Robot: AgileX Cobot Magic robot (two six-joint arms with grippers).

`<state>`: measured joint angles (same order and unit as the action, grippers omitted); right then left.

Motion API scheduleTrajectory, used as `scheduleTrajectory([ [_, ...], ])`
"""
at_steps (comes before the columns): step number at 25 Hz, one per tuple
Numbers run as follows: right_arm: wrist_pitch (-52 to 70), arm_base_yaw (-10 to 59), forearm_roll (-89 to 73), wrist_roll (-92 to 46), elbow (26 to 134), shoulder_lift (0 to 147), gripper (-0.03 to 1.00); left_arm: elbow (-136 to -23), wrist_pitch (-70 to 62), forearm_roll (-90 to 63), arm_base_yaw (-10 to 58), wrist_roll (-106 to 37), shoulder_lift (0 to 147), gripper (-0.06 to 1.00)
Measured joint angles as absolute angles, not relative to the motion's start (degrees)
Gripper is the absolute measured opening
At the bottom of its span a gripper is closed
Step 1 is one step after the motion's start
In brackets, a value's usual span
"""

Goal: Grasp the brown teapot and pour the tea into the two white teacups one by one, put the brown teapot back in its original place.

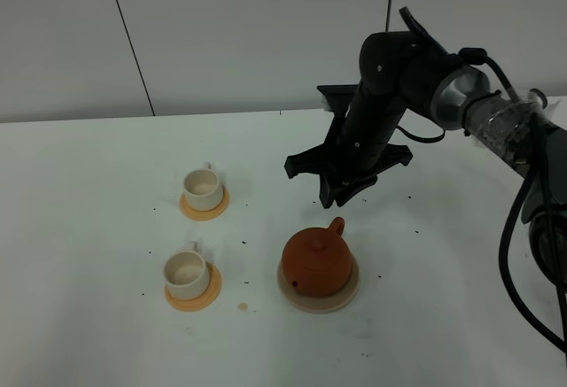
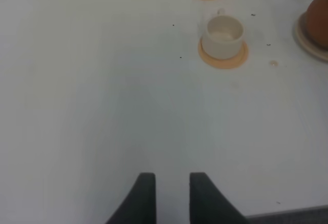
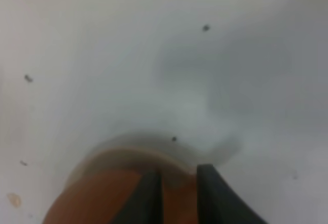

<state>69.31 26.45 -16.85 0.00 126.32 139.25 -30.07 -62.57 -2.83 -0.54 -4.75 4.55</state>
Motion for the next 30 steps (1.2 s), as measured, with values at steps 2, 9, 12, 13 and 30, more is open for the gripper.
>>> scheduleTrajectory([
  [2, 69.31, 26.32, -16.78, 0.0, 126.32, 139.25, 0.17, -30.07, -62.57, -2.83, -0.54, -4.75, 4.55, 0.23],
  [9, 69.36, 26.21, -18.96, -1.12, 126.37, 139.31, 0.17, -30.07, -62.57, -2.83, -0.54, -4.75, 4.55, 0.23],
  [12, 69.42, 26.21, -21.01, -1.86, 126.37, 139.5, 0.17, -30.07, -62.57, -2.83, -0.54, -4.75, 4.55, 0.23],
  [13, 69.42, 26.21, -21.29, -1.91, 126.37, 139.71, 0.17, -30.07, -62.57, -2.83, -0.54, -4.75, 4.55, 0.23],
  [30, 69.42, 26.19, -20.11, -1.6, 126.37, 141.57, 0.17, -30.07, -62.57, -2.81, -0.54, -4.75, 4.55, 0.23],
])
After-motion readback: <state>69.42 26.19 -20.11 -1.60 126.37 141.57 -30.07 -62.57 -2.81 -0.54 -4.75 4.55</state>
